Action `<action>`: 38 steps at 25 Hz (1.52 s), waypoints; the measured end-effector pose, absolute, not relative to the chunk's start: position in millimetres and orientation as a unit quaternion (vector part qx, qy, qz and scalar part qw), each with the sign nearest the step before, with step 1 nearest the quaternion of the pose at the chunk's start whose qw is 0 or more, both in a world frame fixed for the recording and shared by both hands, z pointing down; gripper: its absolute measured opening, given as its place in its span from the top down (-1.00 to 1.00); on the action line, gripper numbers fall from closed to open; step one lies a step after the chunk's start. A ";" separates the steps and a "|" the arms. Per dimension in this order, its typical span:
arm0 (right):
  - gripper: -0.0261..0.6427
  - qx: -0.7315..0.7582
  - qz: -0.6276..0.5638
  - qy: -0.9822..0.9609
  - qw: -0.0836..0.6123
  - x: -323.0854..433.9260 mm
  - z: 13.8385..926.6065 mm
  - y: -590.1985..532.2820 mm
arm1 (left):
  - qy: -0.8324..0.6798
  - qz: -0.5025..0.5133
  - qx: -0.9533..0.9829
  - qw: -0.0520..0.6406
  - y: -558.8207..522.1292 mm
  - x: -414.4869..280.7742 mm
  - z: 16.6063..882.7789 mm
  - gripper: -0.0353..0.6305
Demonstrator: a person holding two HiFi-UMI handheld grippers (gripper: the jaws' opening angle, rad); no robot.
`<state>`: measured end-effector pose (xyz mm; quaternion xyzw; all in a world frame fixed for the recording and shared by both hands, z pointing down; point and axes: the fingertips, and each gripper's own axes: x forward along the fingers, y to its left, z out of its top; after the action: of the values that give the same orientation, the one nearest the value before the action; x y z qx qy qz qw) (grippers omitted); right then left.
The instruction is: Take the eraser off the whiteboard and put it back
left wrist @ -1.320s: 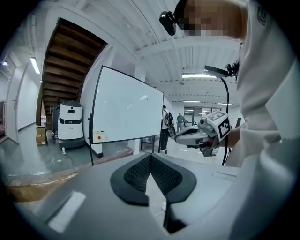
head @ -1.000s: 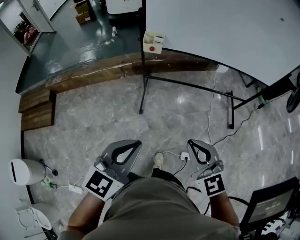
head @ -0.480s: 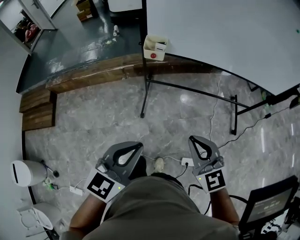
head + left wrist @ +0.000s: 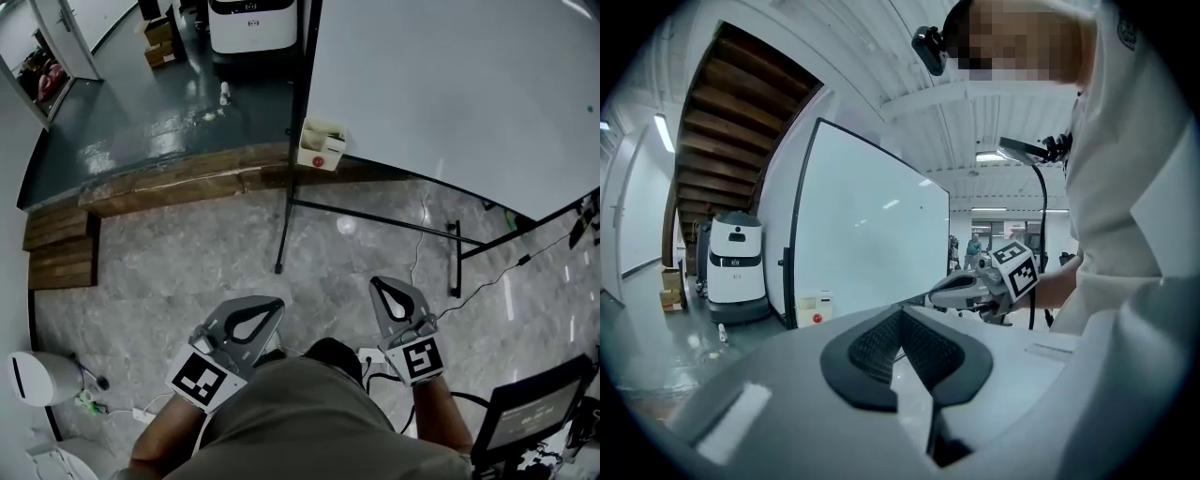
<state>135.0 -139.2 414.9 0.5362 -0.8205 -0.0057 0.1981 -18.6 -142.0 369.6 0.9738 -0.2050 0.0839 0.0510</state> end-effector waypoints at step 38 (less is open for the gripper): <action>0.32 0.363 -0.053 -0.883 0.295 188.0 532.5 -507.6 | -0.432 0.103 0.889 0.110 -284.1 -28.7 385.5 0.88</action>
<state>188.0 -507.6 532.5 0.3626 -0.8825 -0.0530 0.2947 -28.7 -284.1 385.5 0.8893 -0.4317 0.1031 0.1105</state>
